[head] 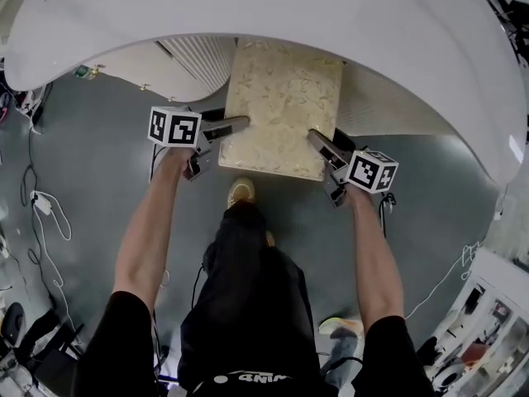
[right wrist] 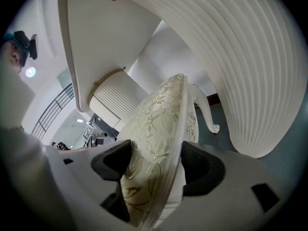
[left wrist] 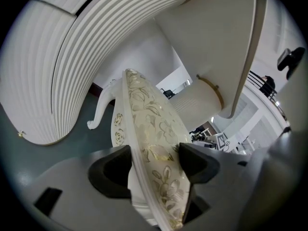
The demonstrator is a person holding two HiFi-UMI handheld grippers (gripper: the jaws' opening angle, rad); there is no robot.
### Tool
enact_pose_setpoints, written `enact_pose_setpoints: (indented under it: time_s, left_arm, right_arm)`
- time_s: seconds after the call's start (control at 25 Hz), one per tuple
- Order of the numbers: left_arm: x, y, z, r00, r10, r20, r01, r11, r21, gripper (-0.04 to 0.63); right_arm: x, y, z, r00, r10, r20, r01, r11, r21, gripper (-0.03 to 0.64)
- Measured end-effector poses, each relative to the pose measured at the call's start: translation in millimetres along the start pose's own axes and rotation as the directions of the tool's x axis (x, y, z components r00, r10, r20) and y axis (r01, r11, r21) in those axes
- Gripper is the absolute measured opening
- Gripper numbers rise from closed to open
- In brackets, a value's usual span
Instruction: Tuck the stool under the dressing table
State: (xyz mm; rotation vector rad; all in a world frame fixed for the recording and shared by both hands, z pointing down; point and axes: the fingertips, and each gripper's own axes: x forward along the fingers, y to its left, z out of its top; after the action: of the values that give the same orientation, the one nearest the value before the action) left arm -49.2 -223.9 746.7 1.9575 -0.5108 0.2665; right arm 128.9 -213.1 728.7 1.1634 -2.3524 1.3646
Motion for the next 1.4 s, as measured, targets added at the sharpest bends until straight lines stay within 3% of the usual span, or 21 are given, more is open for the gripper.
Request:
enact_pose_setpoints:
  time_s: [0.44, 0.92, 1.04, 1.12, 1.24, 1.32, 1.4]
  left_arm:
    - [1.7, 1.5, 1.8, 0.999, 0.012, 0.036, -0.013, 1.0, 0.028, 0.316]
    - [0.4, -0.3, 3.6, 0.995, 0.015, 0.096, -0.016, 1.0, 0.004, 0.318]
    - [1.4, 4.3, 8.0, 0.986, 0.056, 0.154, -0.061, 0.998, 0.028, 0.325]
    - [0.1, 10.9, 18.3, 0.974, 0.14, 0.177, -0.163, 0.979, 0.123, 0.354]
    - [-7.3, 12.1, 38.3, 0.938, 0.284, 0.198, -0.331, 0.905, 0.269, 0.36]
    - [-10.4, 4.6, 43.7, 0.921, 0.338, 0.197, -0.385, 0.87, 0.308, 0.359]
    - [-14.5, -12.8, 46.8, 0.914, 0.345, 0.214, -0.399, 0.861, 0.316, 0.346]
  right_arm:
    - [0.5, -6.7, -1.4, 0.997, 0.009, 0.072, -0.007, 1.0, -0.019, 0.341]
    - [0.1, -6.1, 0.4, 0.991, 0.013, 0.132, -0.014, 1.0, 0.008, 0.342]
    - [-3.2, -7.4, 7.9, 0.983, -0.033, 0.179, 0.046, 0.996, -0.071, 0.342]
    - [-3.6, -11.1, 15.1, 0.981, -0.081, 0.175, 0.113, 0.977, -0.181, 0.342]
    - [-7.5, -18.5, 32.5, 0.973, -0.157, 0.167, 0.197, 0.945, -0.261, 0.342]
    - [-19.1, -21.1, 43.7, 0.966, -0.187, 0.178, 0.228, 0.941, -0.252, 0.341]
    - [-33.6, -12.1, 49.2, 0.965, -0.192, 0.179, 0.237, 0.931, -0.278, 0.315]
